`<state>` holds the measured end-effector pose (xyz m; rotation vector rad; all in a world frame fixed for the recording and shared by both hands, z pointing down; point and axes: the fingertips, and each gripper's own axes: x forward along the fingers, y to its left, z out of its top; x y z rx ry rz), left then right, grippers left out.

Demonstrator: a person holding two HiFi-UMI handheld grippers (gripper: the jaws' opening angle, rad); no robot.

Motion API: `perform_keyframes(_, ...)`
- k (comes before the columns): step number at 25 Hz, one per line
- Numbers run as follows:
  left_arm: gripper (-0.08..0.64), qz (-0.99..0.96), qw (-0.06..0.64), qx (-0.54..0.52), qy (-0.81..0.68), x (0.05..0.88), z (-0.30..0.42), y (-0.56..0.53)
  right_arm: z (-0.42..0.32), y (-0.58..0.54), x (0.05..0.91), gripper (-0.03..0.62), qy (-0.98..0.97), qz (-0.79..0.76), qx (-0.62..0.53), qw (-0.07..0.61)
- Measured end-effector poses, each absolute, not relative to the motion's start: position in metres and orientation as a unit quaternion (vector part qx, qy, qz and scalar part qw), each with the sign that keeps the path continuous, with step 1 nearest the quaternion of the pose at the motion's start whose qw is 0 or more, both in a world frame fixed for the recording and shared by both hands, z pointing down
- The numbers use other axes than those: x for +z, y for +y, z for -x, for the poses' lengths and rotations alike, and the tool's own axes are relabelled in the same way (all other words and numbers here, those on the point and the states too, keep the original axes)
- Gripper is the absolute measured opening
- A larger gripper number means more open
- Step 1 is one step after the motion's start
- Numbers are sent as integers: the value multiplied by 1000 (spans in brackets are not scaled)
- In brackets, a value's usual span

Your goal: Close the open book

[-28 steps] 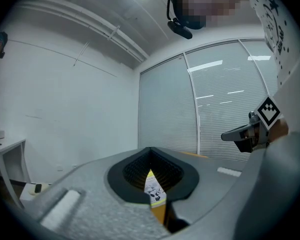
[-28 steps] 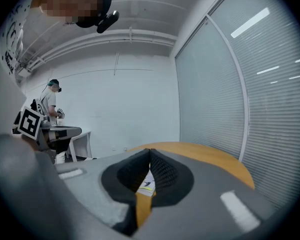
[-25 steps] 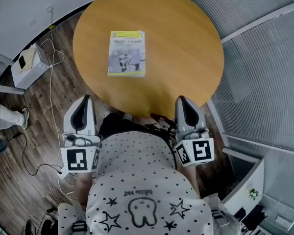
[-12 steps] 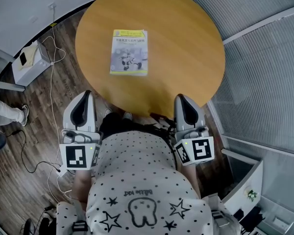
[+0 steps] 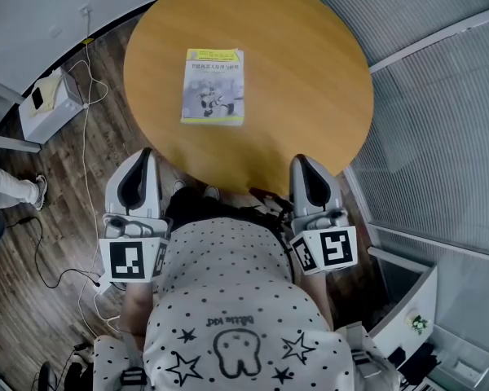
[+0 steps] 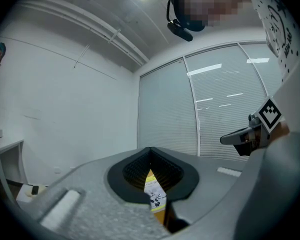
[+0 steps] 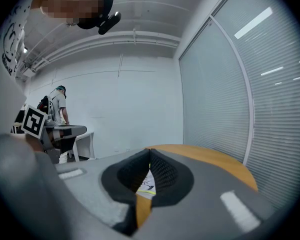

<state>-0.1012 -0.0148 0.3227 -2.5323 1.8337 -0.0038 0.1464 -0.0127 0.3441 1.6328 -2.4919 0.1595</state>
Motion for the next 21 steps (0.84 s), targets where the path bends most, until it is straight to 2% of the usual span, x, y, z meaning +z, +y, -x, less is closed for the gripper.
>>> perform_keyframes(21,9,807,6,7,591,321,101,-15,-156,-13,344,5,-827,-554,55,76)
